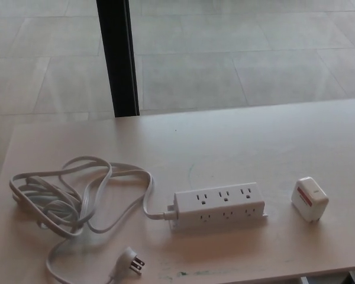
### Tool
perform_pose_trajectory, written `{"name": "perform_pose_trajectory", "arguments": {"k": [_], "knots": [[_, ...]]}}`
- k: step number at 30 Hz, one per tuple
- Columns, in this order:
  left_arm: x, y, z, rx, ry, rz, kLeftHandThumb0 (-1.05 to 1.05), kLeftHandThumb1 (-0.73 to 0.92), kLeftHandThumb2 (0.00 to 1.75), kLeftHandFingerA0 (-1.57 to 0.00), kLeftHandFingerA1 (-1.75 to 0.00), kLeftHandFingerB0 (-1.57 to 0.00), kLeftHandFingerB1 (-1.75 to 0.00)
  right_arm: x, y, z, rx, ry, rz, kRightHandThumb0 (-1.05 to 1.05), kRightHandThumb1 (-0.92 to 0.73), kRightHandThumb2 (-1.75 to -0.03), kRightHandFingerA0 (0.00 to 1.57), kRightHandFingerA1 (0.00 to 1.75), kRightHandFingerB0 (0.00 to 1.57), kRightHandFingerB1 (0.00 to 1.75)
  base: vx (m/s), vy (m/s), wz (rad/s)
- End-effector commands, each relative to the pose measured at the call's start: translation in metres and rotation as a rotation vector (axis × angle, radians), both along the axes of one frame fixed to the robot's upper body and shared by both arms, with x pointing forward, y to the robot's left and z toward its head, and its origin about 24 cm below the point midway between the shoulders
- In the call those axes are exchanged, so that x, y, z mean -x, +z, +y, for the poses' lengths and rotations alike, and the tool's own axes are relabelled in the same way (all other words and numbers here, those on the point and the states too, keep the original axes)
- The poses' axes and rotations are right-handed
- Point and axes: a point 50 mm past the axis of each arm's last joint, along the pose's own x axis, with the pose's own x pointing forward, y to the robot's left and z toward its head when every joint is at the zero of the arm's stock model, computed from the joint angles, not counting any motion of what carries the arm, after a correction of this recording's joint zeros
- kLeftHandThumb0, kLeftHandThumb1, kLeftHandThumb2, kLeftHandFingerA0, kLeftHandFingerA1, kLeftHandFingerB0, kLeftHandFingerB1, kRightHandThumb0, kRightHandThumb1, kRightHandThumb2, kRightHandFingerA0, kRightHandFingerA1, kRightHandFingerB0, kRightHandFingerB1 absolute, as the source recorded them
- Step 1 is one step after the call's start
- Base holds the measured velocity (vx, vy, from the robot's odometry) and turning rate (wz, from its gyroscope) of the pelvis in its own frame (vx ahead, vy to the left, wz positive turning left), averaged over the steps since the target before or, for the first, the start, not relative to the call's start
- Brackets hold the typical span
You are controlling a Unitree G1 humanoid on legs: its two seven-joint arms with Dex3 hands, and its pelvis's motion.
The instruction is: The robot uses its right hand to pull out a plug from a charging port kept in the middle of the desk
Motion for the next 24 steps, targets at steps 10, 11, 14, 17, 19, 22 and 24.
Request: {"name": "perform_pose_trajectory", "arguments": {"k": [10,11,14,17,19,22,24], "knots": [[0.009,-0.001,0.002,0.0,0.048,-0.022,-0.85,0.92,0.85,-0.63,-0.58,-0.42,-0.47,0.091,-0.092,0.009,-0.515,-0.91,-0.601,-0.72,-0.66,-0.55,0.93,1.0,0.07,1.0,0.0,0.0,0.0],[0.01,-0.001,0.002,0.001,0.053,-0.021,-0.86,0.92,0.86,-0.63,-0.58,-0.42,-0.48,0.09,-0.092,0.009,-0.507,-0.902,-0.594,-0.69,-0.46,-0.98,0.89,0.97,0.11,0.72,0.0,0.0,0.0],[0.009,-0.001,0.003,-0.002,0.056,-0.018,-0.87,0.92,0.86,-0.63,-0.57,-0.42,-0.47,0.089,-0.092,0.009,-0.513,-0.896,-0.609,-0.71,-0.62,-0.59,0.88,0.97,0.08,1.15,0.0,0.0,0.0],[0.009,0.0,0.003,-0.006,0.042,-0.019,-0.85,0.92,0.85,-0.64,-0.58,-0.41,-0.47,0.088,-0.093,0.009,-0.538,-0.915,-0.639,-0.71,-0.41,-0.87,0.97,1.0,0.37,0.86,0.0,0.0,0.0],[0.009,0.001,0.004,-0.008,0.037,-0.018,-0.88,0.91,0.89,-0.65,-0.59,-0.4,-0.47,0.088,-0.094,0.01,-0.545,-0.921,-0.645,-0.69,-0.58,-0.58,0.93,0.97,0.25,1.11,0.0,0.0,0.0],[0.015,-0.001,0.004,-0.007,0.038,-0.004,-0.86,0.92,0.83,-0.66,-0.59,-0.41,-0.46,0.09,-0.094,0.01,-0.542,-0.895,-0.632,-0.75,-0.41,-0.87,0.99,0.97,0.38,0.87,0.0,0.0,0.0],[0.015,0.0,0.003,-0.008,0.031,-0.008,-0.83,0.92,0.86,-0.63,-0.57,-0.4,-0.46,0.087,-0.094,0.01,-0.578,-0.897,-0.67,-0.69,-0.58,-0.55,0.86,0.92,0.3,1.02,0.0,0.0,0.0]]}}
